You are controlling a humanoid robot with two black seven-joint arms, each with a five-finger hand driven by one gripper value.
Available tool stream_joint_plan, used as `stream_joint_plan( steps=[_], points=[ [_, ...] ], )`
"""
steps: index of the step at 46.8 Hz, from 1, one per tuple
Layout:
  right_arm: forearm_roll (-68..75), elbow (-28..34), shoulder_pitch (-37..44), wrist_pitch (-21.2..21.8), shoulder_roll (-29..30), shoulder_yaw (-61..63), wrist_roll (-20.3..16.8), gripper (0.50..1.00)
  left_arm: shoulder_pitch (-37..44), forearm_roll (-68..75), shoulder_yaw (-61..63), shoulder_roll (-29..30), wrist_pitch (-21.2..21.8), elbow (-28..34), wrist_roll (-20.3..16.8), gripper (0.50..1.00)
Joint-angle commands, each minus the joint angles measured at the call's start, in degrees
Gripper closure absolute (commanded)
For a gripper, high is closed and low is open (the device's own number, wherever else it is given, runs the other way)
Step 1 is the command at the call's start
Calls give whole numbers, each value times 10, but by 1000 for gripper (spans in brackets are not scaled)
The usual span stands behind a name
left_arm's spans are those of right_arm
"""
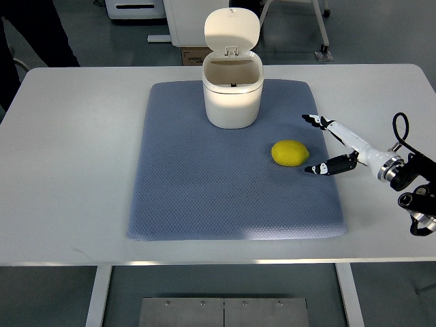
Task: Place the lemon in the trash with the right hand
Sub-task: 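Move the right hand in toward the yellow lemon on the mat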
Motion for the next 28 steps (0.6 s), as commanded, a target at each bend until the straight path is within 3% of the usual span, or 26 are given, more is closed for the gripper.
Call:
stream_joint_plan(
  steps=[1,14,28],
  points=[
    [-1,-1,1,0,7,0,-3,563,0,0,0,0,0,0,0,500],
    [0,-1,7,0,18,-10,-8,567,0,0,0,0,0,0,0,500],
    [0,-4,14,0,31,-15,-21,622,0,0,0,0,0,0,0,500]
  ],
)
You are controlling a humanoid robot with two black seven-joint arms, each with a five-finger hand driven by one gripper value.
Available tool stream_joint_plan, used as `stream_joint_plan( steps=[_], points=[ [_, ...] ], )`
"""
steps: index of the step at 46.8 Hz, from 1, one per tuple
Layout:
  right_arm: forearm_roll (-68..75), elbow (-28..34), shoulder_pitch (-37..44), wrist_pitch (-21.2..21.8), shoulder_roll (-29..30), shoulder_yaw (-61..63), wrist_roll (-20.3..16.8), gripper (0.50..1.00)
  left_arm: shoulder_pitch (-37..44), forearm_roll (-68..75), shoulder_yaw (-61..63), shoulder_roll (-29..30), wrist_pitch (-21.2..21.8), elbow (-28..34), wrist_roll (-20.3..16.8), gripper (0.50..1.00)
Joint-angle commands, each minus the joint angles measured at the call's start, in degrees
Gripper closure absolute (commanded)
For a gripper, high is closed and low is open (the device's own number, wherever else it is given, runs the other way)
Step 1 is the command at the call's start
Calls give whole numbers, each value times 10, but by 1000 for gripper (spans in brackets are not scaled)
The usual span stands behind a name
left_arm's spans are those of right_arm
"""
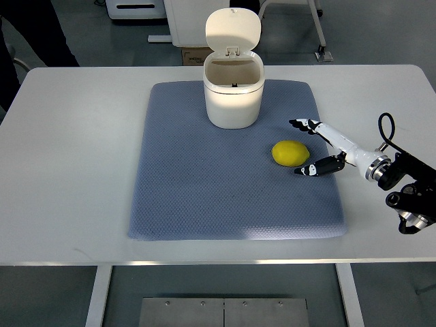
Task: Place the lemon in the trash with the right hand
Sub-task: 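Move the right hand in toward the yellow lemon on the mat, then close the right hand's fingers around the yellow lemon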
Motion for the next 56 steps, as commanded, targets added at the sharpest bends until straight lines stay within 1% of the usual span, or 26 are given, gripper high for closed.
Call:
stream_joint_plan(
  steps=[1,8,16,23,26,28,33,46,52,54,56],
  points=[
    [0,-2,0,-1,3,-5,-2,624,0,0,0,0,0,0,0,500],
    [2,-5,2,-14,14,-13,-2,626,0,0,0,0,0,0,0,500],
    [5,-12,12,-17,26,-29,-3,630,0,0,0,0,0,0,0,500],
    [6,-15,12,-17,31,-29,-4,649,0,0,0,0,0,0,0,500],
    [6,-16,13,-17,34,-29,-9,666,0,0,0,0,0,0,0,500],
    [6,-17,13,-17,36,-30,-10,691,0,0,0,0,0,0,0,500],
    [6,-20,13,-17,37,-32,-10,714,0,0,0,0,0,0,0,500],
    [6,-22,13,-17,37,-33,-11,718,0,0,0,0,0,0,0,500],
    [6,-22,13,-17,37,-33,-10,743,0,0,0,0,0,0,0,500],
    [6,-22,13,-17,37,-33,-10,776,0,0,0,0,0,0,0,500],
    [6,-22,13,-17,37,-33,-10,795,0,0,0,0,0,0,0,500]
  ],
)
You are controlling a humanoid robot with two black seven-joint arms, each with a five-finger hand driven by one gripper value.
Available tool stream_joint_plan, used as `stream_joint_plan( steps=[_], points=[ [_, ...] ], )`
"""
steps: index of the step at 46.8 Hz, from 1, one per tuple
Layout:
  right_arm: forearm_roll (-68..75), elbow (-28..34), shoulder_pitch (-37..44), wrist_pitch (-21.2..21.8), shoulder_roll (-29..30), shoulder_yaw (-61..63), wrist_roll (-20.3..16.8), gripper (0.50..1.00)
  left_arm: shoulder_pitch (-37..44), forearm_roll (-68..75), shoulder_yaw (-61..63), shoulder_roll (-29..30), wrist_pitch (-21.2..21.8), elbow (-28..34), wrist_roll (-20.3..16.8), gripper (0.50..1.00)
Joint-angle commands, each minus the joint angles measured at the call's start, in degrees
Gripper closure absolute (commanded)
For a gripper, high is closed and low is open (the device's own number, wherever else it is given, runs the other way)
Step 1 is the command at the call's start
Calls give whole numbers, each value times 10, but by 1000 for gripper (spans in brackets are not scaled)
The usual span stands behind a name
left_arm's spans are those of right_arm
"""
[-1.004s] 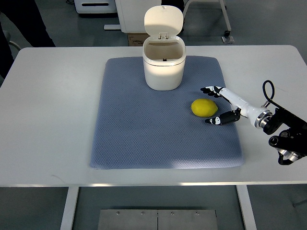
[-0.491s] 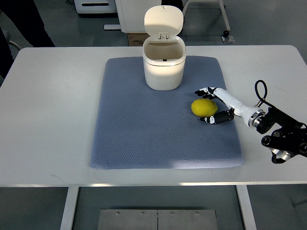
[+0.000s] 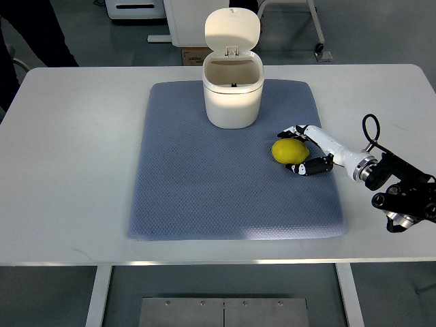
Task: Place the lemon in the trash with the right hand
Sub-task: 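Close the right hand's fingers around the yellow lemon, then lift the lemon with the right hand and carry it past the bin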
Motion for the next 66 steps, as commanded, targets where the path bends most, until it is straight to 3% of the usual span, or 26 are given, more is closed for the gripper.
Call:
stream_joint_plan(
  steps=[1,6,13,24,36,52,66],
  points=[
    [0,0,0,0,0,0,1,806,0,0,0,0,0,0,0,500],
    [0,1,0,0,-1,0,1,862,0,0,0,0,0,0,0,500],
    [1,2,2,0,-1,0,1,1000,0,0,0,0,0,0,0,500],
    [3,5,10,3,-2,-10,10,1000,0,1,0,0,0,0,0,500],
    [46,5,25,3,-3,-32,50,1000,0,0,0,0,0,0,0,500],
    [84,1,37,12,-29,-32,52,1000,0,1,0,0,0,1,0,500],
    [112,-29,67,61,-72,-25,52,1000,0,0,0,0,0,0,0,500]
  ],
)
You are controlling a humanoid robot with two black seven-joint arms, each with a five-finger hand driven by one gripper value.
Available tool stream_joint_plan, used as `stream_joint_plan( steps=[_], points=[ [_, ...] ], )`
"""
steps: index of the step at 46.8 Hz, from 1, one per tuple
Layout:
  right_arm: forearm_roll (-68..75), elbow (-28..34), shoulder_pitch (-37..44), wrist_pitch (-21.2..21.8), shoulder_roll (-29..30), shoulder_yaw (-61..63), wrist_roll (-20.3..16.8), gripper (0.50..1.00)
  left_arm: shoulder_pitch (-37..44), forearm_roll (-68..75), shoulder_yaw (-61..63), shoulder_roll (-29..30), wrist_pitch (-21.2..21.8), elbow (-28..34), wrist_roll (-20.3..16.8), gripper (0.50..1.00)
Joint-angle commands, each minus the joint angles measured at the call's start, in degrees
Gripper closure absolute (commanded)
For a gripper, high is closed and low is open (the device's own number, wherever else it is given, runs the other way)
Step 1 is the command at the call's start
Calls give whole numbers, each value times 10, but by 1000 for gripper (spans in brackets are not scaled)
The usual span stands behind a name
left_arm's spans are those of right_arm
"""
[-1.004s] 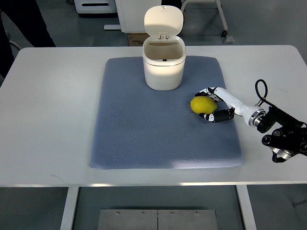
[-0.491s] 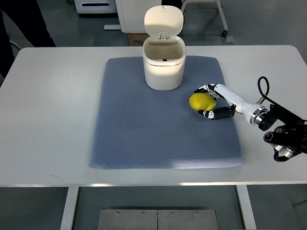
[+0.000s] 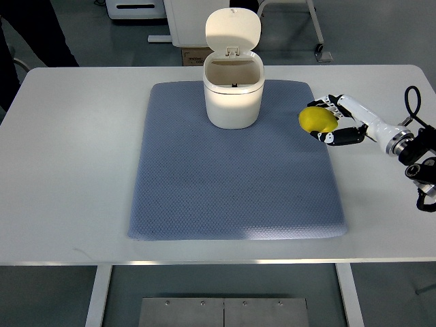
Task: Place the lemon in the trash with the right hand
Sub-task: 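Lift the lemon with the right hand and carry it past the bin, then move the held lemon over the open white bin with the right hand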
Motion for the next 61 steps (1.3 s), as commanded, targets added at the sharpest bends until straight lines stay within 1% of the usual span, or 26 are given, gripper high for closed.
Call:
stream_joint_plan(
  steps=[1,11,17,36,49,61],
  points=[
    [8,-13,8,15,-7,1,0,1000,0,0,0,0,0,0,0,500],
    [52,-61,40,69,-14,1,0,1000,0,0,0,0,0,0,0,500],
    [59,-77,54,84,-14,1,-1,1000,0,0,0,0,0,0,0,500],
    [61,-77,87,85,-3,1,-12,1000,0,0,0,0,0,0,0,500],
    [90,-78,118,84,57,-3,-26,1000,0,0,0,0,0,0,0,500],
    [96,-87,150,84,118,-5,-49,1000,0,0,0,0,0,1,0,500]
  ],
)
